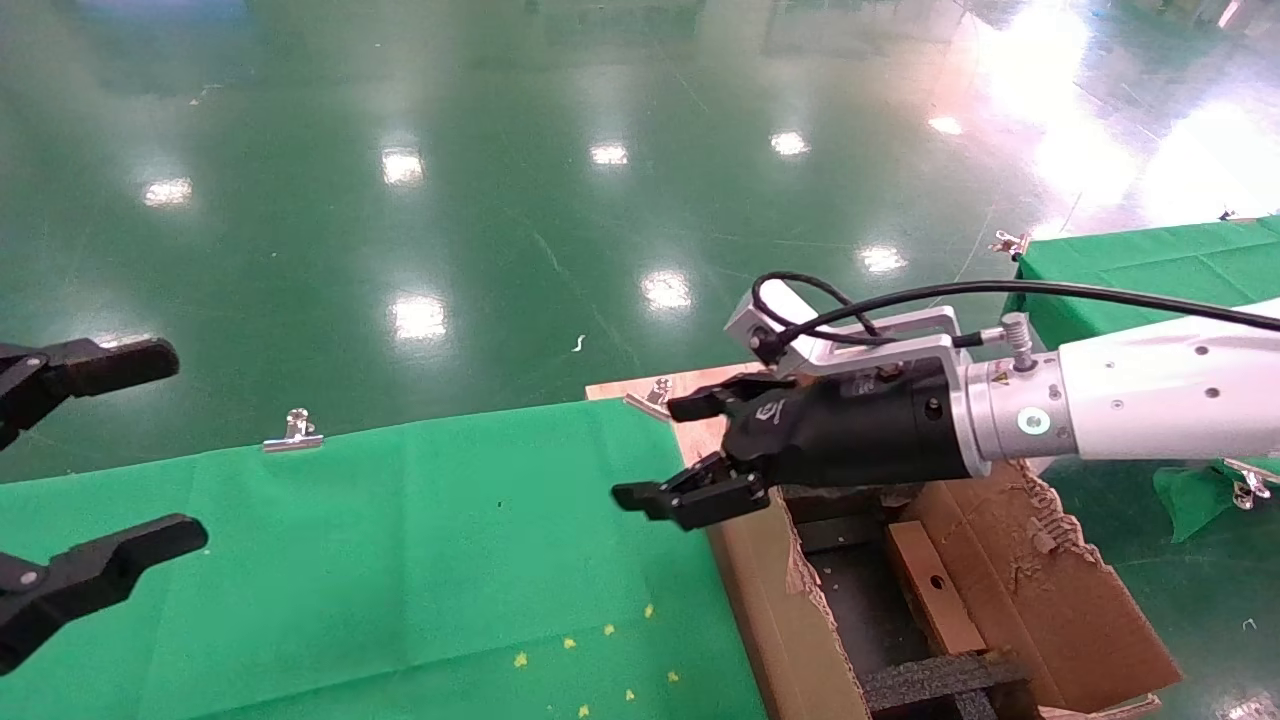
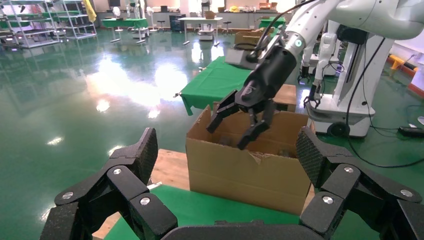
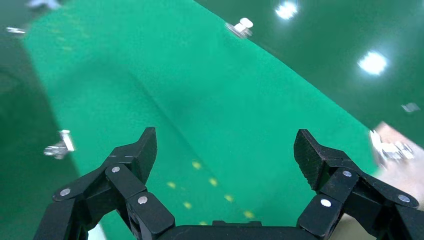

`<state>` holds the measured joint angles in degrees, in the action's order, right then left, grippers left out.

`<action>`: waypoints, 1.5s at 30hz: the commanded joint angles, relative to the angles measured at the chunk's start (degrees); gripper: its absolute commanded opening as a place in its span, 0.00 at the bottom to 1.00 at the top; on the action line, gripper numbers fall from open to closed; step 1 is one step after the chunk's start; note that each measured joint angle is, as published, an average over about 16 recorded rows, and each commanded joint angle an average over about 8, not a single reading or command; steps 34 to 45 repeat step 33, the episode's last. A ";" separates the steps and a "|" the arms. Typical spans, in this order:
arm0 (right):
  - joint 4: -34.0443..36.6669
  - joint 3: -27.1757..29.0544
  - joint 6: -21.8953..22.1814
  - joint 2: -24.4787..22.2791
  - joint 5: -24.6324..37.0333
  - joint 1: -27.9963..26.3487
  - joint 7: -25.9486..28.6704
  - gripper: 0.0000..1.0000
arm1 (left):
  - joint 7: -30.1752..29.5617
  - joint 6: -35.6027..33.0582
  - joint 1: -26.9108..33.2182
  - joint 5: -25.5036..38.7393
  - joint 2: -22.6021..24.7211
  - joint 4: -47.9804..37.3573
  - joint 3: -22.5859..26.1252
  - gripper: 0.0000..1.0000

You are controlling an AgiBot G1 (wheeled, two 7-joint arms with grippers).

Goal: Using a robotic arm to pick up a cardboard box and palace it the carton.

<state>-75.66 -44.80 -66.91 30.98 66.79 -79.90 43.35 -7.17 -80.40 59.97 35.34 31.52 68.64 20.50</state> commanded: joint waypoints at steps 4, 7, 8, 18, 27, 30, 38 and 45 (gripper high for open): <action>0.41 5.72 -3.73 0.80 -4.95 3.64 -6.47 1.00 | 0.00 0.00 0.00 0.00 0.00 0.00 0.00 1.00; 0.66 9.12 -5.95 1.28 -7.90 5.81 -10.33 1.00 | 0.00 0.00 0.00 0.00 0.00 0.00 0.00 1.00; 0.74 10.27 -6.71 1.44 -8.90 6.54 -11.64 1.00 | 0.00 0.00 0.00 0.00 0.00 0.00 0.00 1.00; 1.56 21.61 -14.10 3.04 -18.71 13.76 -24.47 1.00 | 0.00 0.00 0.00 0.00 0.00 0.00 0.00 1.00; 2.14 29.79 -19.39 4.16 -25.80 18.94 -33.25 1.00 | 0.00 0.01 -0.01 0.00 0.00 -0.01 0.00 1.00; 2.22 30.80 -20.05 4.30 -26.73 19.59 -34.01 1.00 | 0.00 0.02 -0.01 0.00 -0.01 -0.01 0.00 1.00; 2.26 31.17 -20.31 4.36 -27.08 19.84 -34.19 1.00 | 0.00 0.02 -0.01 -0.01 -0.01 -0.02 0.00 1.00; 2.26 31.17 -20.31 4.36 -27.08 19.84 -34.19 1.00 | 0.00 0.02 -0.01 -0.01 -0.01 -0.02 0.00 1.00</action>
